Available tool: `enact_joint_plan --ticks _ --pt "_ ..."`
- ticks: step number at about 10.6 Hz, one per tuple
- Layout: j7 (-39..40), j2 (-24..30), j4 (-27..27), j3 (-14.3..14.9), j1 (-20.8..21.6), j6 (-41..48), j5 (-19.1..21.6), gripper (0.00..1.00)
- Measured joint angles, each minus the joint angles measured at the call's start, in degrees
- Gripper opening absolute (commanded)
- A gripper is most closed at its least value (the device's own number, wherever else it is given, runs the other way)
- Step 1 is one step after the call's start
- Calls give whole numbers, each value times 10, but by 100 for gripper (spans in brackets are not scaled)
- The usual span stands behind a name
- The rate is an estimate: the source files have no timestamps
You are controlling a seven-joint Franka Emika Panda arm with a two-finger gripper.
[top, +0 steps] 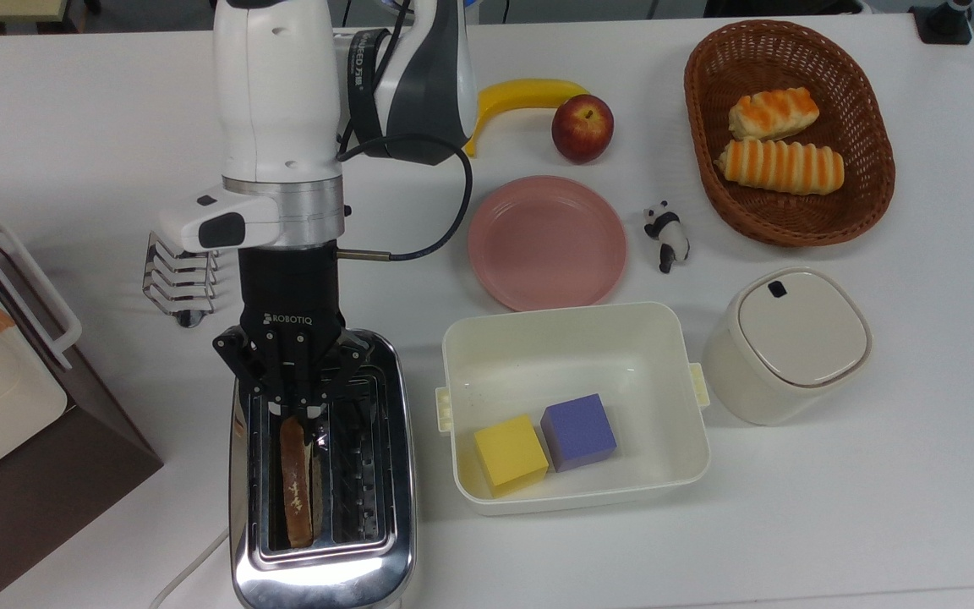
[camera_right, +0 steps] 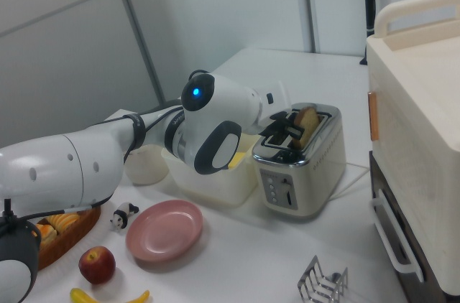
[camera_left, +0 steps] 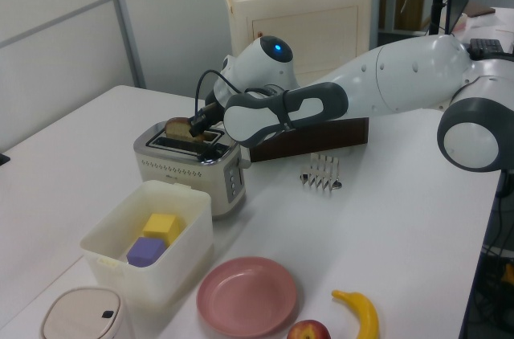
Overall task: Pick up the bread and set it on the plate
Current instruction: 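Lower the gripper over the toast slice in the toaster slot, then close the gripper on the toast slice's crust, then lift the toast slice up out of the toaster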
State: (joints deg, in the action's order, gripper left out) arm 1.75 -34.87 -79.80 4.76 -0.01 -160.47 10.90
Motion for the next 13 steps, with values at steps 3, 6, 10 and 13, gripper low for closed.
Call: enact_joint_plan --ticks 3,6,10,13 --pt "-4 1 2 0 0 0 1 0" --pt "-13 3 4 0 0 0 6 0" --pt "-30 9 16 0 0 0 27 0" --pt "-33 13 22 0 -1 -1 28 0"
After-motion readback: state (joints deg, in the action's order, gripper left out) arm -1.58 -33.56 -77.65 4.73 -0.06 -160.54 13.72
